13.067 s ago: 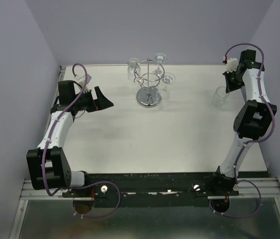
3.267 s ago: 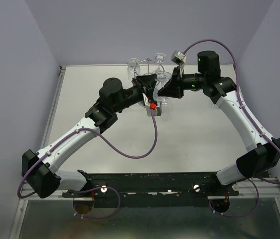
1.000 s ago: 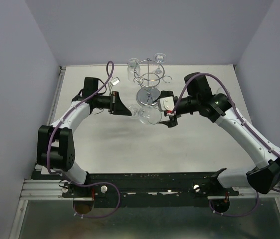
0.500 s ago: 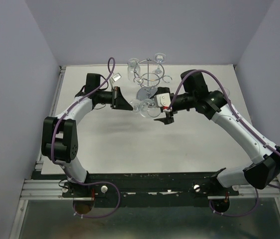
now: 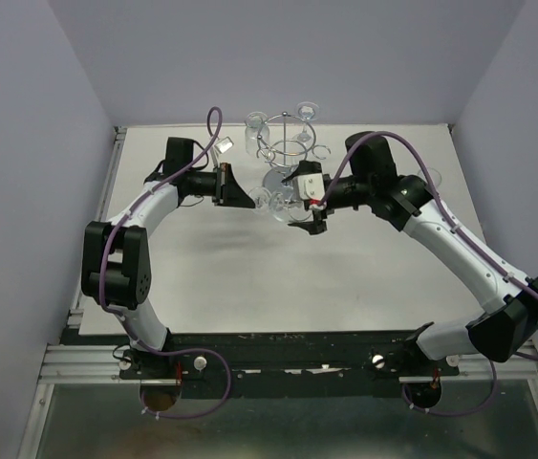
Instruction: Take the wine glass off the wine glass rack
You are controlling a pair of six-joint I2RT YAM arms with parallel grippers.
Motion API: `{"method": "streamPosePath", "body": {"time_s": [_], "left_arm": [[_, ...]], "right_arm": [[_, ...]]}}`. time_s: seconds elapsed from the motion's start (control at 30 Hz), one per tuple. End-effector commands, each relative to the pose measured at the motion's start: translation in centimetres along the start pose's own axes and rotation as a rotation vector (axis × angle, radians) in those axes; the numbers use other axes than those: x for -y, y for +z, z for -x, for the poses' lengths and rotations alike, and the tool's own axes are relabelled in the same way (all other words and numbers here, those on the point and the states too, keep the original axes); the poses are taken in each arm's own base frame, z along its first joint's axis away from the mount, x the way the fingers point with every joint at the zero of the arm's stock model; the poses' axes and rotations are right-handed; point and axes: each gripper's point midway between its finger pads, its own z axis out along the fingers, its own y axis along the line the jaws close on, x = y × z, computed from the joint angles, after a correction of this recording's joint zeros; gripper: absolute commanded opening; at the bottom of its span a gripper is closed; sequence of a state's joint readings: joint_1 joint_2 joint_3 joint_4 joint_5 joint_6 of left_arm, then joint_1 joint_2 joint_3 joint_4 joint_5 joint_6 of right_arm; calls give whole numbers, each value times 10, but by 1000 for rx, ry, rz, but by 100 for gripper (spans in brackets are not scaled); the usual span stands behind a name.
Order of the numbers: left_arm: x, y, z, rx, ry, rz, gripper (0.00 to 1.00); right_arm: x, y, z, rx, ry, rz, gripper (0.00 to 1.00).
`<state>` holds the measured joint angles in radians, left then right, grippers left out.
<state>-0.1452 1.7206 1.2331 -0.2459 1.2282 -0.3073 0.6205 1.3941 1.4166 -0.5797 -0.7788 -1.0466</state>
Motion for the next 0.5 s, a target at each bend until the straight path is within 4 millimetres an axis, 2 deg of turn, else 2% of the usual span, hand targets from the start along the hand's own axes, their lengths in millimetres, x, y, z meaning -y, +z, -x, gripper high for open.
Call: {"method": "streamPosePath", "body": {"time_s": [0.0, 0.17, 0.47], "left_arm": [[10, -5, 2, -3, 30, -1, 0], [14, -4, -2, -5, 10, -25, 0], [23, 1, 11, 34, -68, -100, 0]], "right_arm": [[11, 4, 12, 44, -5, -48, 100], [10, 5, 11, 39, -10, -47, 98], [7, 6, 7, 19, -44, -35, 93]]}}
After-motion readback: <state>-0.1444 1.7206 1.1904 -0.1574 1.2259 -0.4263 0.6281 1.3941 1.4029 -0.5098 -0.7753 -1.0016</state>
